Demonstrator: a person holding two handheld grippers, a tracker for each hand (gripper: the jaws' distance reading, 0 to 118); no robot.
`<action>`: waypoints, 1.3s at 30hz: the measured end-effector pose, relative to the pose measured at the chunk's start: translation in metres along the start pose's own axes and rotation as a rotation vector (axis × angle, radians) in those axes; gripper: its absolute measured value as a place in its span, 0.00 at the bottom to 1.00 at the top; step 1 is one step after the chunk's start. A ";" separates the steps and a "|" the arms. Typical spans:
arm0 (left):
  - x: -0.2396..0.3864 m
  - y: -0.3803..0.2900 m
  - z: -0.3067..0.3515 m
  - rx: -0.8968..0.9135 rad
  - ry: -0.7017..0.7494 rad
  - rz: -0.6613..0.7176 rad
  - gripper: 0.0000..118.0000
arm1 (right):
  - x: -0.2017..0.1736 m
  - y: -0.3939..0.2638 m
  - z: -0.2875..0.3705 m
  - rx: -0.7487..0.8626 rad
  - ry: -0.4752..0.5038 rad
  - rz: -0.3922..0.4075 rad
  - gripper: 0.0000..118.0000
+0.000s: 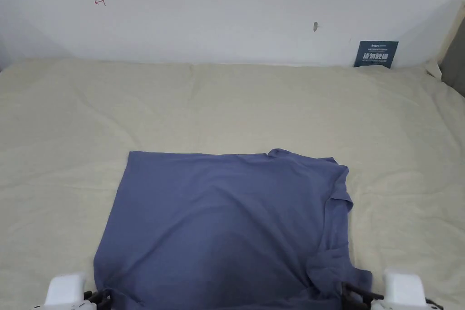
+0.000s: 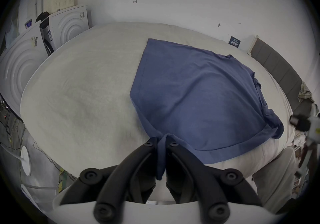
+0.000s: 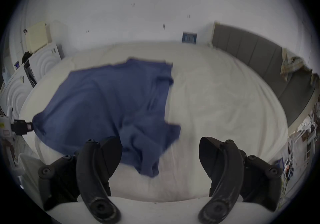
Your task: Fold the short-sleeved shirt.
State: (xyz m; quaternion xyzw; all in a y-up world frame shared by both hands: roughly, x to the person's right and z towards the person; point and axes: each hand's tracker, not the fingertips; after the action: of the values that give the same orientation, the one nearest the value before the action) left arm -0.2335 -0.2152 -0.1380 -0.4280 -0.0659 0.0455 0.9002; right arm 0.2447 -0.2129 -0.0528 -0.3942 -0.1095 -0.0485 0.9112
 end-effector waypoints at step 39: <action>-0.002 0.156 -0.170 -0.140 0.086 0.066 0.07 | -0.023 0.129 -0.187 -0.131 0.011 -0.063 0.02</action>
State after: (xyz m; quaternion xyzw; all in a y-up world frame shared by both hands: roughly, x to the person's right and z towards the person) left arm -0.2125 -0.2472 -0.3659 -0.4932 -0.0161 0.0521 0.8682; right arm 0.2751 -0.2614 -0.2738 -0.4492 -0.1136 -0.0862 0.8820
